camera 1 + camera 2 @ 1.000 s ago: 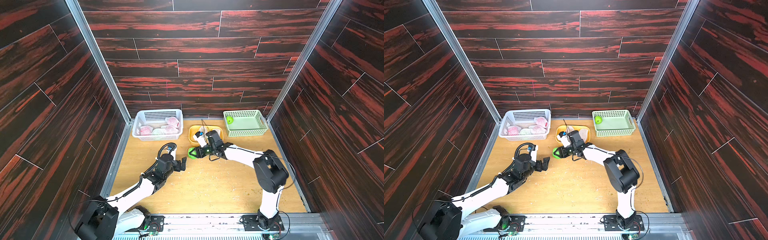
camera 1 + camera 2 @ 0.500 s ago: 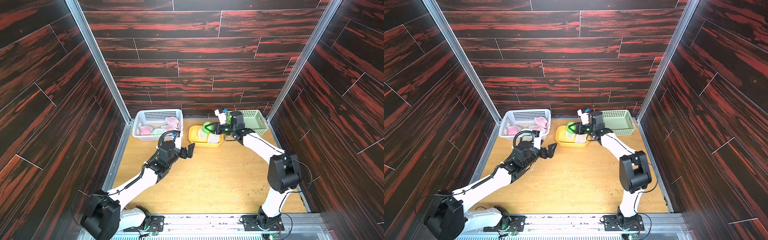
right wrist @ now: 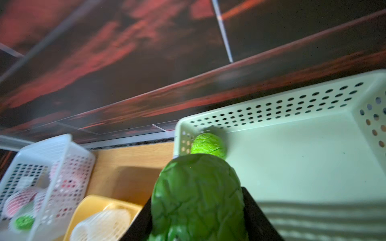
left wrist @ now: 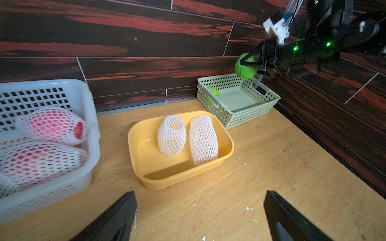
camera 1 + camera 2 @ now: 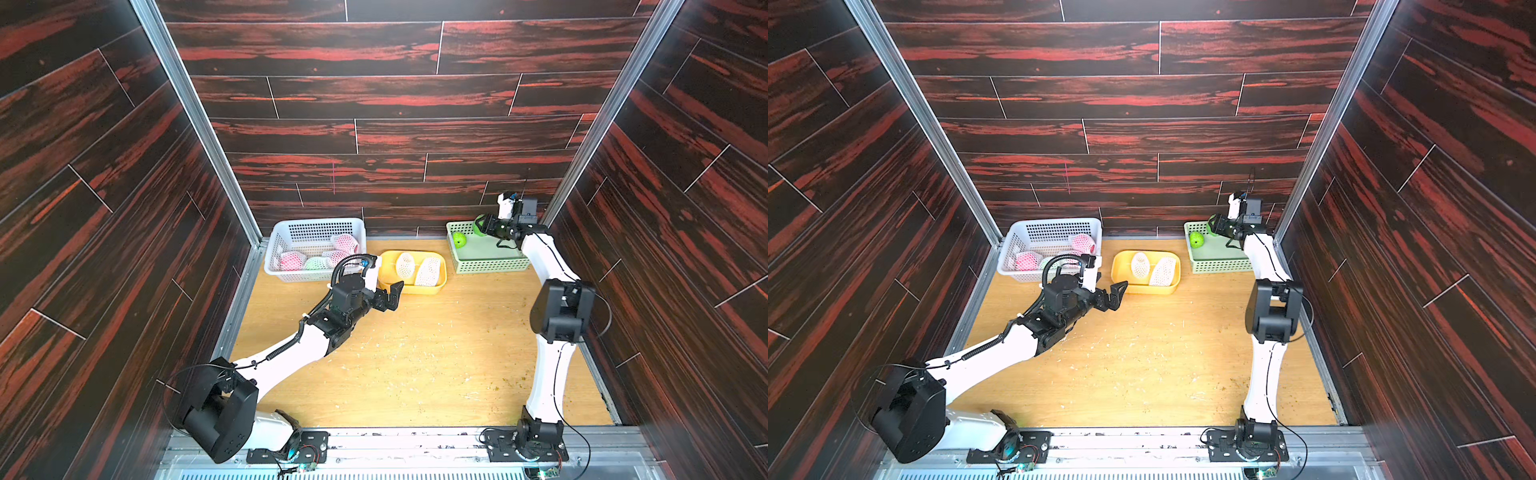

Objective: Remove foam nets from apples
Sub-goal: Place the apple in the basket.

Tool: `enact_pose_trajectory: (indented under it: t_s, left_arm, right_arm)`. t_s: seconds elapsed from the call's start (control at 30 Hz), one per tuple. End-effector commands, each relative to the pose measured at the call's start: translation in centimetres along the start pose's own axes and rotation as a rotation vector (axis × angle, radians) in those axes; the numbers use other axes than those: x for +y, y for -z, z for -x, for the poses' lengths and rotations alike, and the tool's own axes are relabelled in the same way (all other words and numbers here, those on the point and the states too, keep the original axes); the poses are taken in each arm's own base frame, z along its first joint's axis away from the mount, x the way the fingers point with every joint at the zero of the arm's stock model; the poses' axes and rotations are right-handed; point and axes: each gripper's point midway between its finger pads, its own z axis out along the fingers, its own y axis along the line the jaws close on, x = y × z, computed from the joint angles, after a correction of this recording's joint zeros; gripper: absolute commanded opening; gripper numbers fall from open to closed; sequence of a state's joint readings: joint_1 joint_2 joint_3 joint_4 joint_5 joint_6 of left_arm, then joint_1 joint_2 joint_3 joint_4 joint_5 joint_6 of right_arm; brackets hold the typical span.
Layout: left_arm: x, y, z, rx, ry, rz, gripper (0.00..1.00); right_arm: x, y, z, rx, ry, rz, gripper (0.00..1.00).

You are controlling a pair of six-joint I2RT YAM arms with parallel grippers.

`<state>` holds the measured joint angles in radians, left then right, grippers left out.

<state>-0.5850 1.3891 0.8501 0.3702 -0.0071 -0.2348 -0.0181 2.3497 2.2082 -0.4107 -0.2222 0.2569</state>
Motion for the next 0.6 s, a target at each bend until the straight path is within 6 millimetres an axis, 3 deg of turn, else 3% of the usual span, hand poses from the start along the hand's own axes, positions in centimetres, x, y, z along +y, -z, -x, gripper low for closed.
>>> enact_pose_trajectory:
  t_s: [0.0, 0.17, 0.37, 0.57]
  left_arm:
    - [1.6, -0.2, 0.7, -0.032, 0.041, 0.061, 1.0]
    - [6.0, -0.7, 1.9, -0.012, 0.185, 0.111, 1.0]
    - [10.0, -1.7, 3.7, 0.067, 0.132, 0.248, 1.0]
    - [14.3, -2.6, 4.4, 0.111, 0.199, 0.329, 1.0]
  right_arm:
    - [-0.9, -2.8, -5.3, 0.196, -0.018, -0.022, 0.19]
    - [-1.7, -3.6, -7.6, 0.262, -0.021, -0.032, 0.2]
    - [-0.9, -3.4, -8.8, 0.291, -0.024, -0.018, 0.23]
    - [-0.8, -4.1, -10.4, 0.322, -0.035, -0.015, 0.31]
